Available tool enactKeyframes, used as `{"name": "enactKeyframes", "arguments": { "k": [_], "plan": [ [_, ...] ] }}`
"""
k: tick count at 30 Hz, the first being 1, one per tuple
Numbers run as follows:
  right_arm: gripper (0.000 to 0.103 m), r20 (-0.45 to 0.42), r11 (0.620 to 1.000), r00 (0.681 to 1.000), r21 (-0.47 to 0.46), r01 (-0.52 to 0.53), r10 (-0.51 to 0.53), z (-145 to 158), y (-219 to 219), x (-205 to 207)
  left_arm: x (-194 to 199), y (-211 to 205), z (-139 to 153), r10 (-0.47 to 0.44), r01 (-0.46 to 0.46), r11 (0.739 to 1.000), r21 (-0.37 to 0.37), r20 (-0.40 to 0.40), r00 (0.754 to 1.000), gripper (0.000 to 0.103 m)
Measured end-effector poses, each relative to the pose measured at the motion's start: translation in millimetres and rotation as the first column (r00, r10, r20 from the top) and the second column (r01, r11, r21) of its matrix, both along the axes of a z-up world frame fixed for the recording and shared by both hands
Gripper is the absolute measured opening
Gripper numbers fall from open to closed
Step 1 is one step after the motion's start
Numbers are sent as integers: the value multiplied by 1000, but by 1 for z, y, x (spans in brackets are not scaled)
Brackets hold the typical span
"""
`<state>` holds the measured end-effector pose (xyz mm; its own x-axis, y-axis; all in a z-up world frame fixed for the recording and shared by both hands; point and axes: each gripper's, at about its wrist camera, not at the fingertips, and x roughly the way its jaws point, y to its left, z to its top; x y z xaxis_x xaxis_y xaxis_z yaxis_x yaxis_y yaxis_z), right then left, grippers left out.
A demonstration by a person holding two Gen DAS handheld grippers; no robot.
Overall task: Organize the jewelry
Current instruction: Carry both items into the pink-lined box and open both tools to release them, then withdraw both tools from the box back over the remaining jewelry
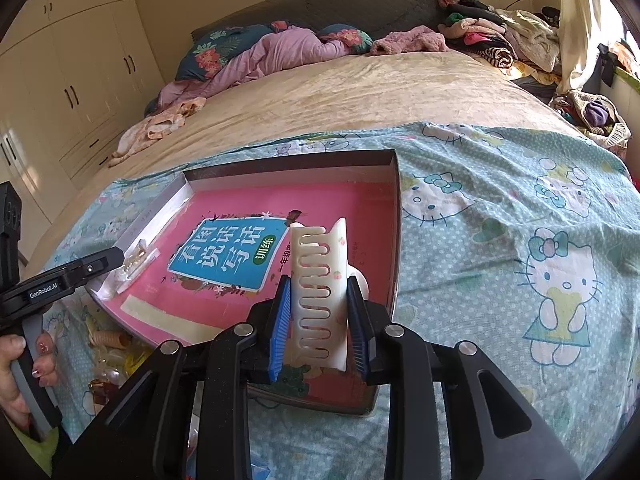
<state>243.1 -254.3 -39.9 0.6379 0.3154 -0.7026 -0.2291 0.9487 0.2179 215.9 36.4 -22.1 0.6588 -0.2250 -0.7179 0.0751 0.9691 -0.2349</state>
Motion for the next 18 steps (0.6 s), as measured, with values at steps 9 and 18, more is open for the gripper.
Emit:
{"name": "enactKeyframes", "arguments": {
  "k": [9,18],
  "plan": [
    [51,19,1000,1000,11,15,-15,8,-7,-10,-16,7,15,33,-33,999,-9,21,999,73],
    [78,97,999,995,26,26,-28,34,-12,-35,-35,9,31,53,-53,999,-11,48,997,93]
  ]
}}
